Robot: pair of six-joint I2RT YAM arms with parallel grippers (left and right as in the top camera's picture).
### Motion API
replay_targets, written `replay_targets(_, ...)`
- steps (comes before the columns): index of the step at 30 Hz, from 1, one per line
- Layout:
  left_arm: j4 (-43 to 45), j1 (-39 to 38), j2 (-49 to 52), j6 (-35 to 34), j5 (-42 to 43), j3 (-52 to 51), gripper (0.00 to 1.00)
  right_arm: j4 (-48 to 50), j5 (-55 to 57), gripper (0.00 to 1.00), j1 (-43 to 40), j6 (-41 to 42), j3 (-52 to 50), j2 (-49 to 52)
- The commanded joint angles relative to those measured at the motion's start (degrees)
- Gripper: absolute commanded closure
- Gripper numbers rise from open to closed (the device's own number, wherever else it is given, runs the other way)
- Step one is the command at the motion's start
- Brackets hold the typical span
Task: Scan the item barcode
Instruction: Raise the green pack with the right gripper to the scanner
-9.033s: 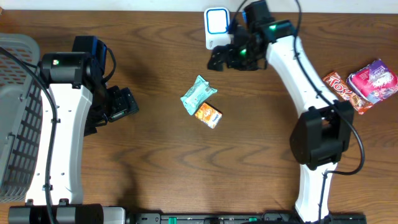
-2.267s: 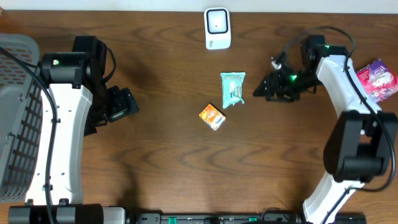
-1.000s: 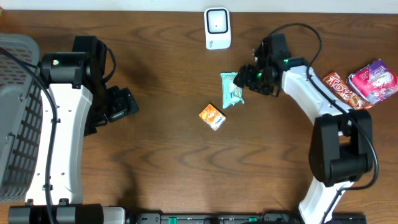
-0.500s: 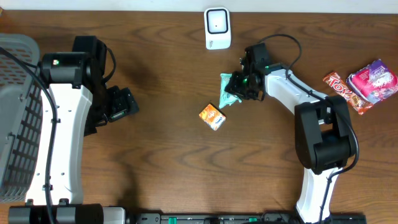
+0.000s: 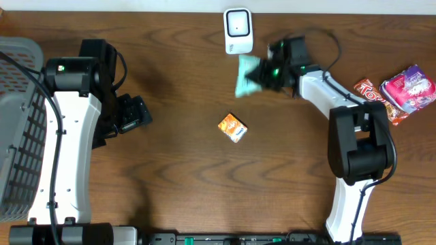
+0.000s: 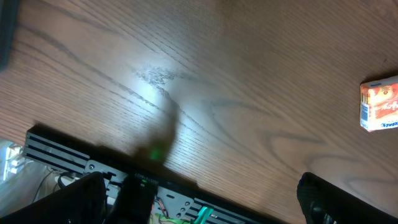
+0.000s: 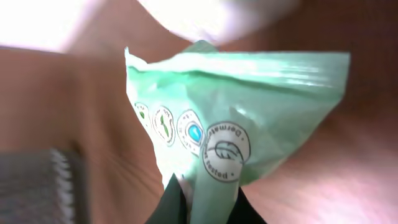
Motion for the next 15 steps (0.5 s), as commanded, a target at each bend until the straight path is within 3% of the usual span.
replay_targets(1,-0.1,0.1,0.2,-0.3,-0.9,-0.1,0.02,7.8,-2.6,0.99,0.8,10.8,2.3,-0.7)
replay_targets(8,-0.1,0.1,0.2,-0.3,-0.9,-0.1,0.02,17.5,15.3,0.99,4.9,20.9,2.3,-0.7)
replay_targets(15,-0.1,0.1,0.2,-0.3,-0.9,-0.1,0.02,24.0,24.5,0.99,6.9,21.5,4.8,-0.6)
